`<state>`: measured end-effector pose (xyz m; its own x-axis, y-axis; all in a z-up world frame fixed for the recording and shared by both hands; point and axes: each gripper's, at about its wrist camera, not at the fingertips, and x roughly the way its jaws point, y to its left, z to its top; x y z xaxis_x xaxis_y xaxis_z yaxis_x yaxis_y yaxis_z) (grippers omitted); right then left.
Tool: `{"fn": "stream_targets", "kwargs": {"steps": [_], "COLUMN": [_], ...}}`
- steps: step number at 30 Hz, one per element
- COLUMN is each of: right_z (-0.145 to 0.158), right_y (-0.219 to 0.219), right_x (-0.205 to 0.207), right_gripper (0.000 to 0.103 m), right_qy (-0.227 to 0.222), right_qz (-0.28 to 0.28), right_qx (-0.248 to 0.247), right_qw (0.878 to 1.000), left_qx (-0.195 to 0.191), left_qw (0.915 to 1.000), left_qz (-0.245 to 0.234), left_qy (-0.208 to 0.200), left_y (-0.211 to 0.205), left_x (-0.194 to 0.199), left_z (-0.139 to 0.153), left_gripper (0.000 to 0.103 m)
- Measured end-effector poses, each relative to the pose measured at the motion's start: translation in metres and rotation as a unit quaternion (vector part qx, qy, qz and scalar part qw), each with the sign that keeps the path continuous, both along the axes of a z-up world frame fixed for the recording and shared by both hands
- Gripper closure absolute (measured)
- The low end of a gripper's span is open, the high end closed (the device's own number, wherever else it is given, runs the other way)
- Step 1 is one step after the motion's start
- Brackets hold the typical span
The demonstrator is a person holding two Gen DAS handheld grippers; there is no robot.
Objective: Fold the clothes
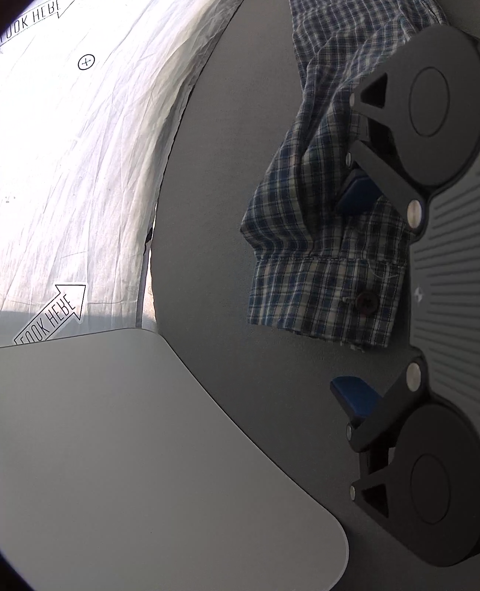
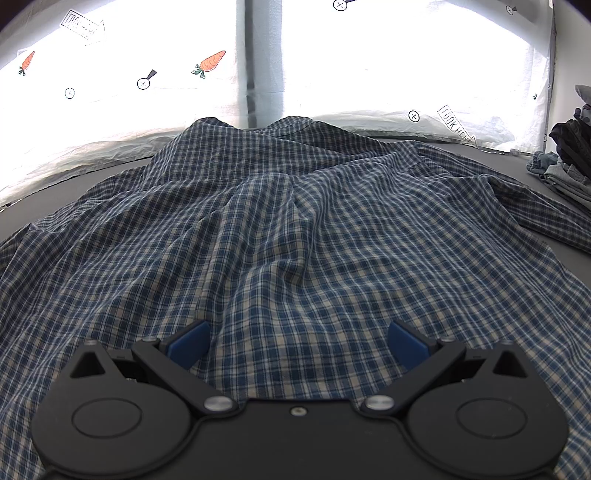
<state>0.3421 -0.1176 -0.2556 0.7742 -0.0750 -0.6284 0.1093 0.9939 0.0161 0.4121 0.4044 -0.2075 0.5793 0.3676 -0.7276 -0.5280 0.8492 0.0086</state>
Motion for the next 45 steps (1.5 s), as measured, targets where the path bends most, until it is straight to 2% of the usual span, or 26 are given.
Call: {"fn": "stream_targets", "kwargs": {"steps": [1,3,5,6,7,9,12,16,19,21,23,26,29,33,37,41,43,45], "right_z": [0.000,0.000,0.000,0.000,0.000,0.000,0.000,0.000,-0.001,0.000,0.000,0.000,0.002,0.007,0.016,0.031,0.038,0.045], "right_y": [0.000,0.000,0.000,-0.001,-0.001,-0.001,-0.001,-0.002,-0.002,-0.002,-0.001,0.003,0.001,-0.006,-0.016,-0.041,-0.064,-0.096], "right_x": [0.000,0.000,0.000,0.000,0.000,0.000,0.000,0.001,0.002,0.003,0.005,0.008,0.011,0.013,0.006,-0.025,-0.045,-0.065], "right_gripper": [0.000,0.000,0.000,0.000,0.000,0.000,0.000,0.000,0.000,0.000,0.000,0.000,0.000,0.000,0.002,0.007,0.019,0.025], "right_qy": [0.000,0.000,0.000,0.000,0.000,0.000,0.000,0.000,0.001,0.002,0.005,0.006,0.010,0.033,0.065,0.054,0.044,0.043], "right_qz": [-0.001,-0.001,0.000,0.000,0.000,0.000,0.000,-0.001,-0.001,-0.005,-0.012,-0.026,-0.009,0.033,0.071,0.046,0.018,-0.019], "right_qx": [0.000,0.000,0.000,0.000,0.000,0.000,0.000,0.000,0.000,0.000,0.001,0.002,0.007,0.020,0.040,0.035,0.011,-0.007], "right_qw": [1.000,1.000,1.000,1.000,1.000,1.000,1.000,1.000,1.000,1.000,1.000,1.000,1.000,0.999,0.995,0.997,0.999,0.999], "left_qx": [-0.001,-0.004,-0.006,-0.007,-0.006,0.002,-0.018,-0.009,0.035,0.064,0.070,0.055,0.048,0.018,-0.013,-0.019,-0.002,0.019], "left_qw": [1.0000,0.9998,0.9994,0.9992,0.9988,0.9974,0.9934,0.9912,0.9910,0.9894,0.9897,0.9913,0.9923,0.9973,0.9995,0.9917,0.9850,0.9774], "left_qz": [0.005,0.019,0.031,0.037,0.045,0.066,0.109,0.114,0.097,0.080,0.087,0.106,0.111,0.069,-0.013,-0.117,-0.160,-0.190], "left_qy": [0.002,0.004,0.011,0.016,0.020,0.029,0.031,0.068,0.085,0.103,0.089,0.056,0.026,0.017,0.025,0.050,0.066,0.090], "left_y": [0.000,-0.001,-0.002,-0.002,-0.002,-0.002,0.005,0.010,0.003,-0.003,-0.006,-0.005,-0.017,-0.051,-0.110,-0.198,-0.232,-0.266], "left_x": [0.001,0.000,0.000,-0.001,-0.002,-0.004,-0.011,-0.004,0.003,0.005,-0.003,-0.023,-0.048,-0.077,-0.088,-0.105,-0.115,-0.127], "left_z": [0.000,0.002,0.010,0.014,0.020,0.037,0.058,0.030,0.010,0.009,0.020,0.041,0.060,0.067,0.050,0.037,0.030,0.020], "left_gripper": [0.041,0.053,0.074,0.077,0.085,0.085,0.085,0.082,0.076,0.071,0.061,0.055,0.045,0.045,0.044,0.038,0.037,0.036]}}
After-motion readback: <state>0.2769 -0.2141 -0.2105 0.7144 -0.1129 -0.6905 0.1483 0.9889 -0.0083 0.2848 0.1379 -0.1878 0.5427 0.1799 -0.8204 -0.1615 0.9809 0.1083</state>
